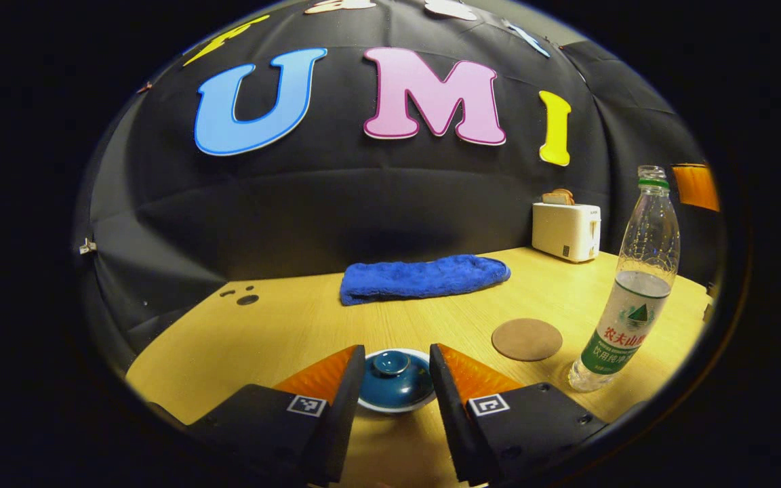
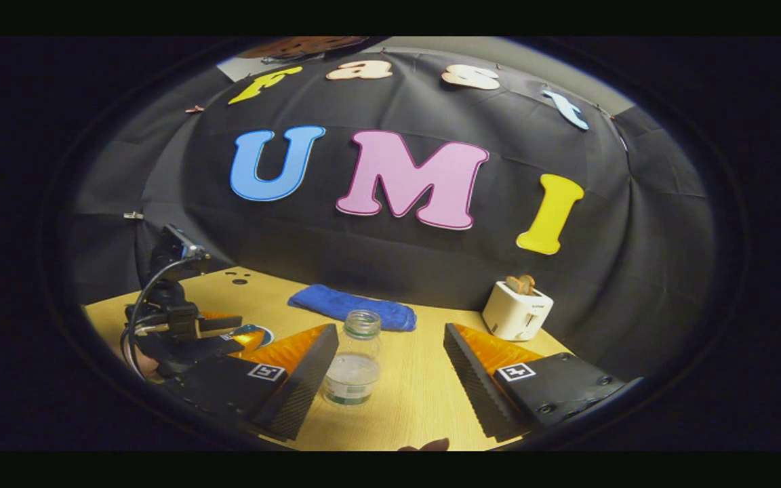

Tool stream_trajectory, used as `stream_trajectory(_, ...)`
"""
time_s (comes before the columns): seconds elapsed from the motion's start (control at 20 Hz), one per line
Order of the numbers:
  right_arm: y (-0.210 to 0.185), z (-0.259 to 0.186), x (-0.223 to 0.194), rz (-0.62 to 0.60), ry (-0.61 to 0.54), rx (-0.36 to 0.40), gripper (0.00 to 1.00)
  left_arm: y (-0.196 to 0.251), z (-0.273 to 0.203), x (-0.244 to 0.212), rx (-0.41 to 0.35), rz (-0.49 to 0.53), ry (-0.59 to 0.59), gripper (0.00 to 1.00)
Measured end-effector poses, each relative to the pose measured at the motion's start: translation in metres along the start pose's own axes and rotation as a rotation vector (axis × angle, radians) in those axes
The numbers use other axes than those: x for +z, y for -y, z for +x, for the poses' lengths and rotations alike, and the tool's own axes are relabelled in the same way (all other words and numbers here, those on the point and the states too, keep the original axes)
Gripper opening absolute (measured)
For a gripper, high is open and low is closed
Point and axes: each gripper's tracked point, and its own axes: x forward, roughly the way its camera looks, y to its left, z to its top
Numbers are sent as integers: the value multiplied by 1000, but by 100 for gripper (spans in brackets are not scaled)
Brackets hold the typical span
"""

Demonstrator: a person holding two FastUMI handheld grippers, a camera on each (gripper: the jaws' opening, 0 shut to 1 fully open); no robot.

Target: Open the teacup lid with one hand, grasp the water bottle and pour water into the teacup with the other hand; after pouring, place the water bottle on the coaster and then close the teacup lid.

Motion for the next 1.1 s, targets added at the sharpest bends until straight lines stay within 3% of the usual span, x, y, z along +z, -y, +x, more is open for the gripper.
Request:
stream_trajectory(0.1, 0, -2, -3, -1, -2, 5, 97, -2, 2, 0, 18, 1, 3, 65)
stream_trajectory(0.2, 1, -1, -9, -1, -7, 6, 97, -1, 3, -1, 19, 5, 5, 54)
stream_trajectory(0.3, 1, 1, -18, 10, -18, 6, 97, -1, 2, 1, 25, 18, 15, 31)
stream_trajectory(0.6, -16, 6, -61, 30, -71, 21, 97, -2, -11, 34, 17, 10, 73, 27)
stream_trajectory(0.8, -33, 13, -93, 37, -115, 42, 97, -14, -27, 67, 28, -23, 113, 31)
stream_trajectory(1.1, -51, 27, -136, 67, -175, 44, 97, -32, -42, 72, 66, -42, 105, 31)
